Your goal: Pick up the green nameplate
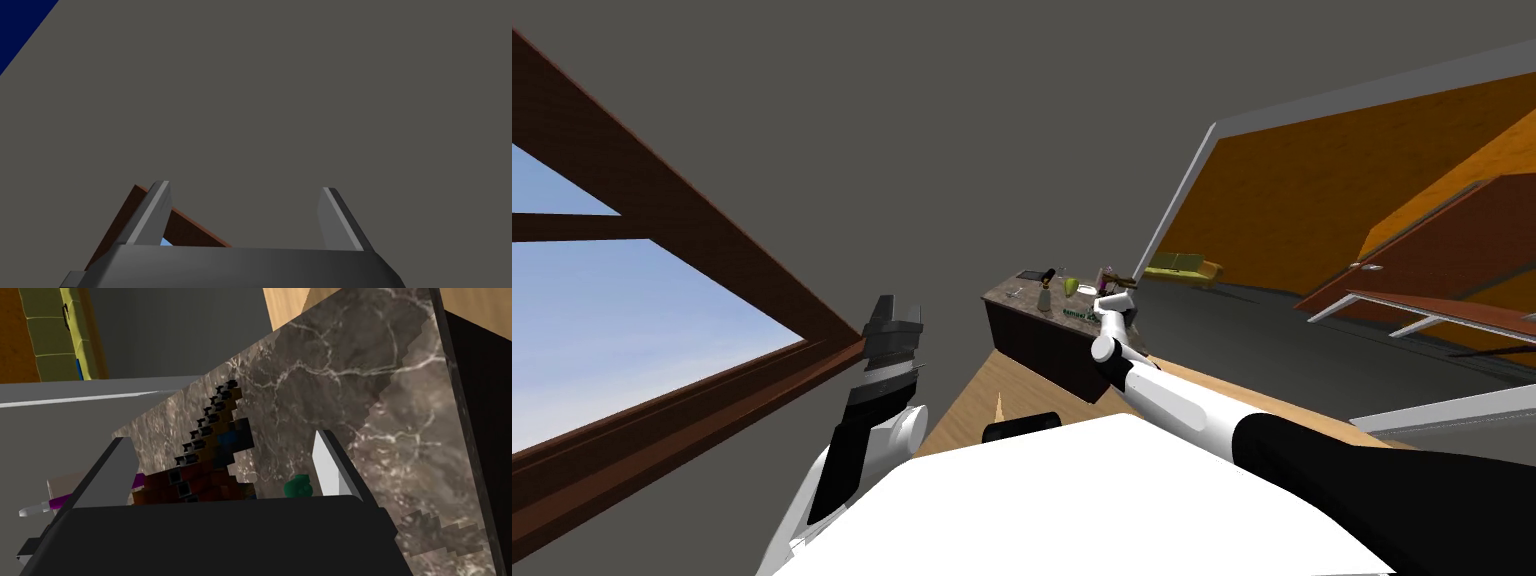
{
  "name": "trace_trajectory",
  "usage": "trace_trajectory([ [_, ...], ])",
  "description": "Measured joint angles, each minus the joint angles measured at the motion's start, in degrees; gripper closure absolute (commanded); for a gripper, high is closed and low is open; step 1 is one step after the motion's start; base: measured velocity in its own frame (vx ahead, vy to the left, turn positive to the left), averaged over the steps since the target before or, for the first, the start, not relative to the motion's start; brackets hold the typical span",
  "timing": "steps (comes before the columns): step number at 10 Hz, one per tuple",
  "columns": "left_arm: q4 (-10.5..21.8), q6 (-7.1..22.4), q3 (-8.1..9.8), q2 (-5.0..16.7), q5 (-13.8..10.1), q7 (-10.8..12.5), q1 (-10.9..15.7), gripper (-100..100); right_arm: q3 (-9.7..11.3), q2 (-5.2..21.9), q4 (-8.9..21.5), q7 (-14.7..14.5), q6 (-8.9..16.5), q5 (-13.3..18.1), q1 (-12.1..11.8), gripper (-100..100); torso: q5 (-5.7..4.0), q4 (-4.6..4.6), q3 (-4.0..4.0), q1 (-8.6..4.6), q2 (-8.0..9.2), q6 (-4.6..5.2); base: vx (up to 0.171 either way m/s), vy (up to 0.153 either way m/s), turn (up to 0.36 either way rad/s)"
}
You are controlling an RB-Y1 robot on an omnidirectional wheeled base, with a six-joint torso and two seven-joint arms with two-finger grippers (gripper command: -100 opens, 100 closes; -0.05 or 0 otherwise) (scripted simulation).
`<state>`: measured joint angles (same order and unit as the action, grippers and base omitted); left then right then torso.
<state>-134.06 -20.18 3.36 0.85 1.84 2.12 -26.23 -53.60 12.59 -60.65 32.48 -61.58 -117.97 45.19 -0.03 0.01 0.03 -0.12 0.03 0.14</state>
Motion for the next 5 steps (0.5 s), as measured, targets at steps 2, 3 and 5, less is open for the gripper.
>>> trace_trajectory([
  [2, 0.0, 0.0, 0.00, 0.0, 0.0, 0.0, 0.0, 0, -0.9, 0.7, 2.5, 1.0, -0.5, -3.0, 1.8, -100, 0.00, -0.01, -0.01, 0.00, -0.02, -0.02, -0.016, -0.019, 0.100],
  [3, 0.0, 0.0, 0.00, 0.0, 0.0, 0.0, 0.0, 0, -1.5, 0.8, 2.9, 0.7, -1.4, -5.0, 2.9, -100, 0.01, 0.00, 0.00, -0.01, -0.01, -0.04, -0.016, -0.019, 0.061],
  [5, 0.0, 0.0, 0.00, 0.0, 0.0, 0.0, 0.0, 0, -2.2, 1.0, 4.4, 1.3, -2.5, -8.2, 4.6, -100, 0.00, 0.00, -0.01, 0.00, -0.01, -0.04, -0.021, -0.024, 0.133],
])
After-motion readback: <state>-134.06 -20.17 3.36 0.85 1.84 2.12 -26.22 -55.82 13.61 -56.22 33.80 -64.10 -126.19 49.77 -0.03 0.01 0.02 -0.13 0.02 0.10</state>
